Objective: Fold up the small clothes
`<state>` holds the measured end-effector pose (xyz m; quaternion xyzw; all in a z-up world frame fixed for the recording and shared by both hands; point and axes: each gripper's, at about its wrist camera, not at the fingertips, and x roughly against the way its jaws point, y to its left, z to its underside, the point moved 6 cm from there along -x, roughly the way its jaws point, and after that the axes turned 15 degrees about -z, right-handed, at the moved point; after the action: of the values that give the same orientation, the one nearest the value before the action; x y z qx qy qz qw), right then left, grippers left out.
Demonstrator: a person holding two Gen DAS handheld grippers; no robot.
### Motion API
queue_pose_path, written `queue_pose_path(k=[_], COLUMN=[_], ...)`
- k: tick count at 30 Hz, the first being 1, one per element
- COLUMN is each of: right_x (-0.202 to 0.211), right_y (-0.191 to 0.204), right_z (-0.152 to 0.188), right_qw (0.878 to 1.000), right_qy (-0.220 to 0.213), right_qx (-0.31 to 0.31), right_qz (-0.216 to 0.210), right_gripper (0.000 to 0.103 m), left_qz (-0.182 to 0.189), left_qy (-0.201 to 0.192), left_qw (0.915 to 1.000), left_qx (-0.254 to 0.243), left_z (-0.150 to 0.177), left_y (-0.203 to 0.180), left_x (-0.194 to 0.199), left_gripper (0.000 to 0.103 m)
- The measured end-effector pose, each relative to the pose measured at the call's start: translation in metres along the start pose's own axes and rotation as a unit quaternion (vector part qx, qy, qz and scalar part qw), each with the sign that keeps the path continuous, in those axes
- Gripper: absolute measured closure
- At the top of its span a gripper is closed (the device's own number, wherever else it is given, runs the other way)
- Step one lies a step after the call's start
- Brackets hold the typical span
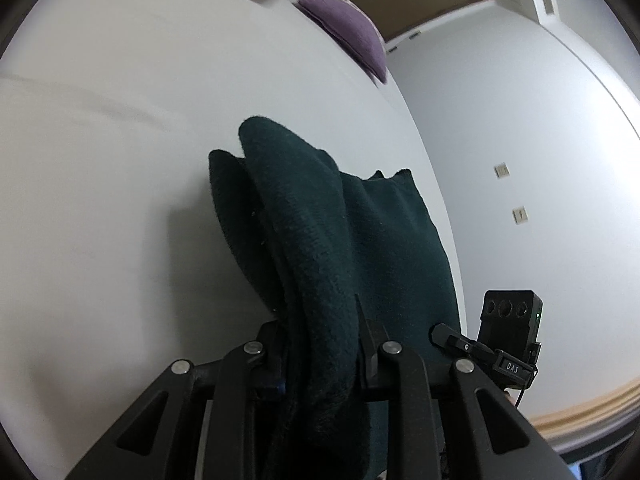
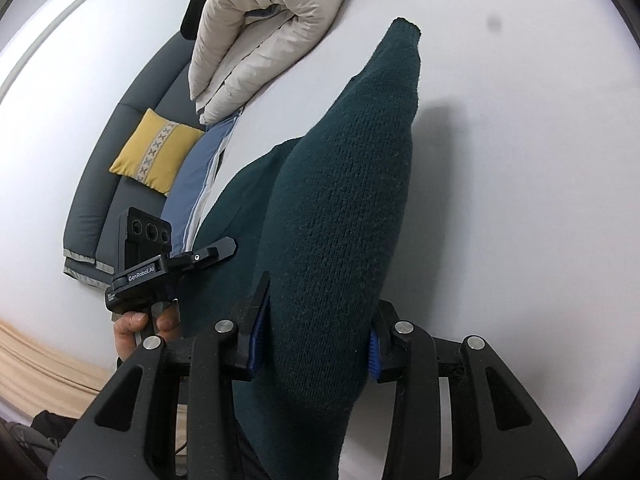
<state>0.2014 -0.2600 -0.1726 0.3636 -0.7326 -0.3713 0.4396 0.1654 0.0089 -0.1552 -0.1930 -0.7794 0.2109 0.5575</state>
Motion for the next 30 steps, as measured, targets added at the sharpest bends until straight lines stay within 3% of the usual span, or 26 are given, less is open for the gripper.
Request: queue_pose_path(k=[6,11,15,17,19,22,28,30], right_x=[0.029,0.043,0.034,0.033,0.037,0.038,0.069,0.092], right_y=[0.000,-0.007,-0.035,-0.052,-0.057,-0.053,-0.052,-0.052], right_z=[0.064,0.092,0.109,0.117,0.122,0.123,0.127,0.133], right_qw=[1.000,1.000,0.999,0.999,0.998,0.998,0.997,0.995], right_qy=[-0.001,-0.002,0.007,-0.001,-0.014,-0.021,-0.062,-0.082], right_qx=[-0.002,0.000,-0.026,-0.046,-0.053,-0.048,-0.050,-0.047], right_qz=[0.012,0.014,0.024,0.006,-0.018,-0.018,0.012,0.031], right_gripper=[0.067,0.067,0.066,0.063,0.063,0.060,0.057,0.056], left_qz=[-0.015,-0.033,-0.068,-0.064,-0.048,-0.043,-0.093,-0.111], left_qy=[0.001,0.002,0.023,0.025,0.019,0.012,-0.039,-0.067], left_qw=[0.9997,0.9991,0.9972,0.9975,0.9986,0.9989,0.9949,0.9916], left_qx=[-0.018,-0.026,-0.022,-0.012,0.004,0.018,0.005,0.005], left_z=[0.041,0.062,0.076,0.080,0.083,0.084,0.083,0.082], left_y=[-0.014,-0.011,0.009,0.013,0.017,0.017,0.020,0.021], left_x=[0.005,0.000,-0.028,-0.038,-0.038,-0.037,-0.006,0.010], left_gripper=[0.078,0.077,0.075,0.072,0.069,0.067,0.062,0.053])
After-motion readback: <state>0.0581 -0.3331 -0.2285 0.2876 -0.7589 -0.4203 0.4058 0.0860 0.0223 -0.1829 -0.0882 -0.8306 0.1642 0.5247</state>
